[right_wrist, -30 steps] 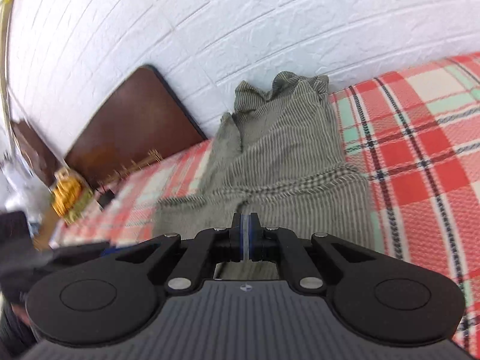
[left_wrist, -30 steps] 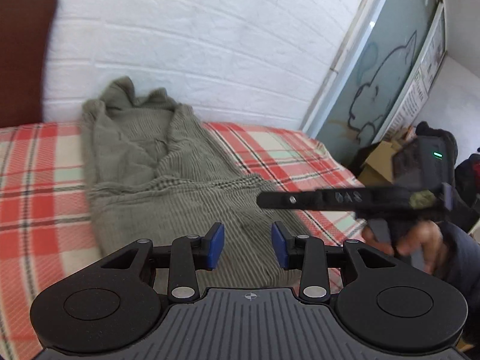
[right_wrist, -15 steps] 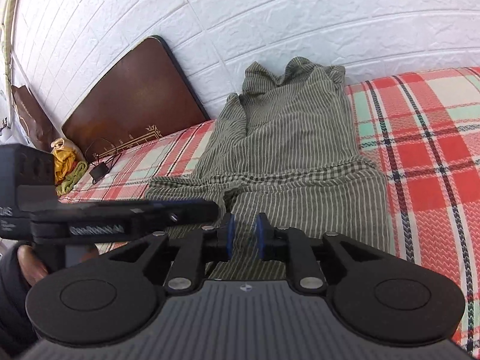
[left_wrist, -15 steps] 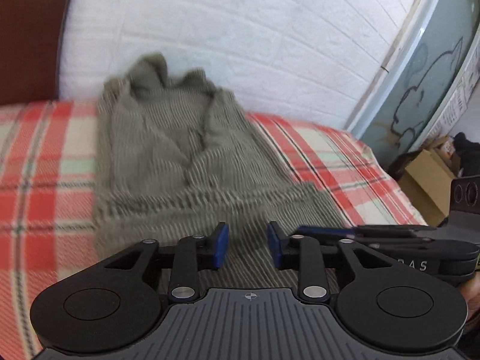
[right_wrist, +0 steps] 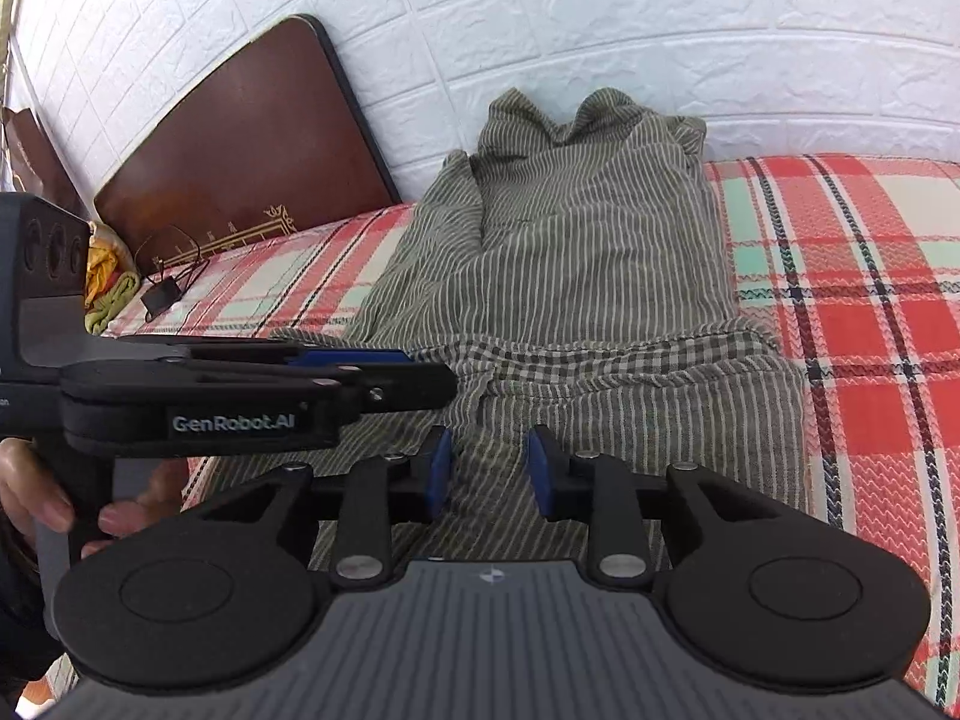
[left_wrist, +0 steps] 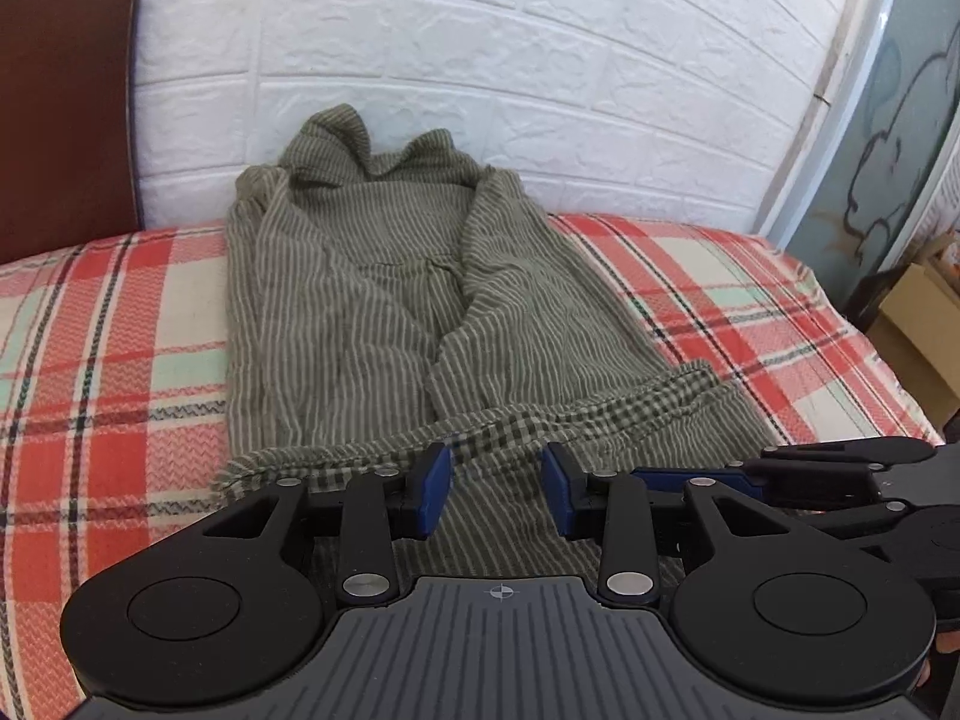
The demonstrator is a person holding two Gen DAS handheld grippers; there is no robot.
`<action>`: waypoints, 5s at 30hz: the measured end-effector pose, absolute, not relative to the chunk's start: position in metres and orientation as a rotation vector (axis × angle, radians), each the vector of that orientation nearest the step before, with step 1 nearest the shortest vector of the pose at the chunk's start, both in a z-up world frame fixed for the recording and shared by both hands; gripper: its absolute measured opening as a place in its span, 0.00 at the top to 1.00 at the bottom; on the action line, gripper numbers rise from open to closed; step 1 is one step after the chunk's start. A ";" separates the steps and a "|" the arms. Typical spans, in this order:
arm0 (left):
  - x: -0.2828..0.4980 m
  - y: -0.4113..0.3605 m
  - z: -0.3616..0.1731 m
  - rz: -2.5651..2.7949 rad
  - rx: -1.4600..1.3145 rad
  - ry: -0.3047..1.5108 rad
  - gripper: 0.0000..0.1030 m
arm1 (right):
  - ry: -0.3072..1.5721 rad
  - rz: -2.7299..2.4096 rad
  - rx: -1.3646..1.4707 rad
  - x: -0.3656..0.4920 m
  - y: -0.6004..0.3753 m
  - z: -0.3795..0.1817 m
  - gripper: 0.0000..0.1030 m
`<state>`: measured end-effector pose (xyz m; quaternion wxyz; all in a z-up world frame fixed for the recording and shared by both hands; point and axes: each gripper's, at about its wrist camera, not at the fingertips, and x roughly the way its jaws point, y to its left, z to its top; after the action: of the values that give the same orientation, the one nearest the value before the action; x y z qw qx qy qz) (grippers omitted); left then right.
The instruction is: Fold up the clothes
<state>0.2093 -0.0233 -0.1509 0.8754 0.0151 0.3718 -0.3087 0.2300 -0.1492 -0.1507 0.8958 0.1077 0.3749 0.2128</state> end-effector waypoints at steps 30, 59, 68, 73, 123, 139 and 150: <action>0.199 -0.041 -0.161 -0.711 0.144 0.756 0.37 | 0.741 0.416 0.361 0.216 -0.176 -0.133 0.96; 0.093 0.011 -0.148 -0.798 0.219 0.674 0.34 | 0.668 0.490 0.387 0.185 -0.180 -0.112 0.73; 0.102 -0.007 -0.165 -0.751 0.305 0.664 0.31 | 0.739 0.499 0.241 0.161 -0.154 -0.134 0.74; 0.112 -0.012 -0.176 -0.748 0.283 0.680 0.30 | 0.756 0.485 0.227 0.168 -0.151 -0.136 0.75; 0.105 -0.001 -0.171 -0.829 0.246 0.657 0.20 | 0.818 0.545 0.181 0.169 -0.138 -0.129 0.97; 0.100 -0.004 -0.161 -0.829 0.236 0.644 0.19 | 0.815 0.536 0.398 0.187 -0.162 -0.129 0.96; 0.106 -0.010 -0.148 -0.767 0.202 0.608 0.18 | 0.773 0.411 0.397 0.193 -0.202 -0.132 0.95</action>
<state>0.1059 -0.0104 -0.1481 0.8776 0.0970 0.2915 -0.3679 0.1935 -0.2016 -0.1321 0.8867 0.1912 0.3716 0.1979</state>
